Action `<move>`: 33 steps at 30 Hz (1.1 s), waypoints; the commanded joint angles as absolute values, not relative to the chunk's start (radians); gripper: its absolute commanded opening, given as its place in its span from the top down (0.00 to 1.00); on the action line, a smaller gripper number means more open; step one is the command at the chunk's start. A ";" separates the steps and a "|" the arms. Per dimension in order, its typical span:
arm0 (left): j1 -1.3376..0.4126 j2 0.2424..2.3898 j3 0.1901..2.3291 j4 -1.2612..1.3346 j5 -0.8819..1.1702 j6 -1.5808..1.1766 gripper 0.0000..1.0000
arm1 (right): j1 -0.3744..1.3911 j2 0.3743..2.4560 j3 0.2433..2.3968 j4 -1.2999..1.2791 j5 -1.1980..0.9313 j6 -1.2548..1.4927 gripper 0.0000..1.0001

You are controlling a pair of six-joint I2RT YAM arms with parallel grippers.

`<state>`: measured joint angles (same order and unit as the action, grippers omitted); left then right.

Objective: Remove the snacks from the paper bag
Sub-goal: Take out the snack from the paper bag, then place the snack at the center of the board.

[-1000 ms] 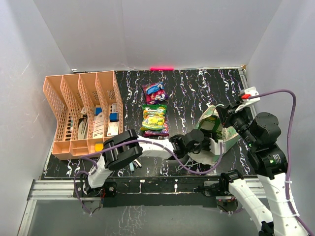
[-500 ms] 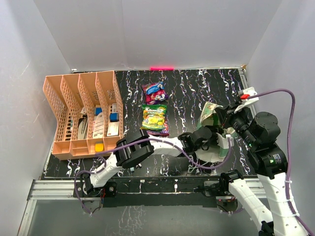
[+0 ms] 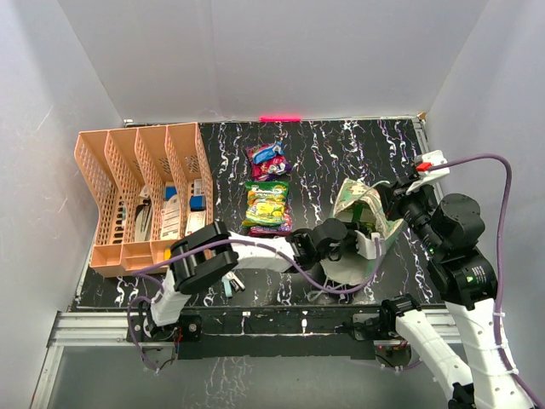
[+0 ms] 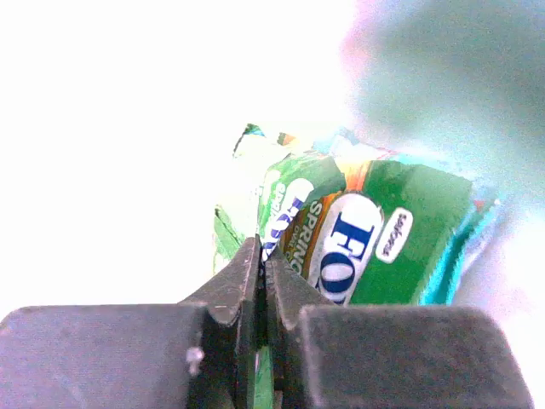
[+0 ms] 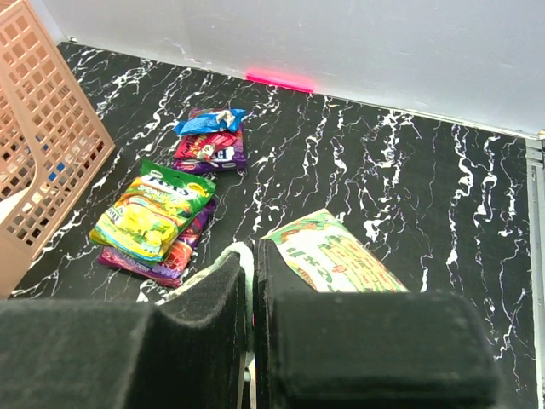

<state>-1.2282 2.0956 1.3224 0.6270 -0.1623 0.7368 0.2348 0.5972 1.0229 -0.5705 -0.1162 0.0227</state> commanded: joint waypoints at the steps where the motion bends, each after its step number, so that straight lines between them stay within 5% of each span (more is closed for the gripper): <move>1: -1.263 1.910 1.259 0.624 -0.117 0.690 1.00 | 0.236 0.588 1.028 -0.472 -0.071 0.006 0.93; 17: -1.292 1.296 1.102 0.272 0.212 0.357 1.00 | 0.236 0.563 1.010 -0.464 0.028 0.022 0.93; 29: -1.277 1.040 1.226 -0.205 -0.393 0.385 1.00 | 0.236 0.543 1.039 -0.477 0.103 -0.008 0.93; 33: -1.100 1.049 1.126 -0.130 -0.351 0.497 1.00 | 0.238 0.547 1.076 -0.479 0.175 -0.015 0.93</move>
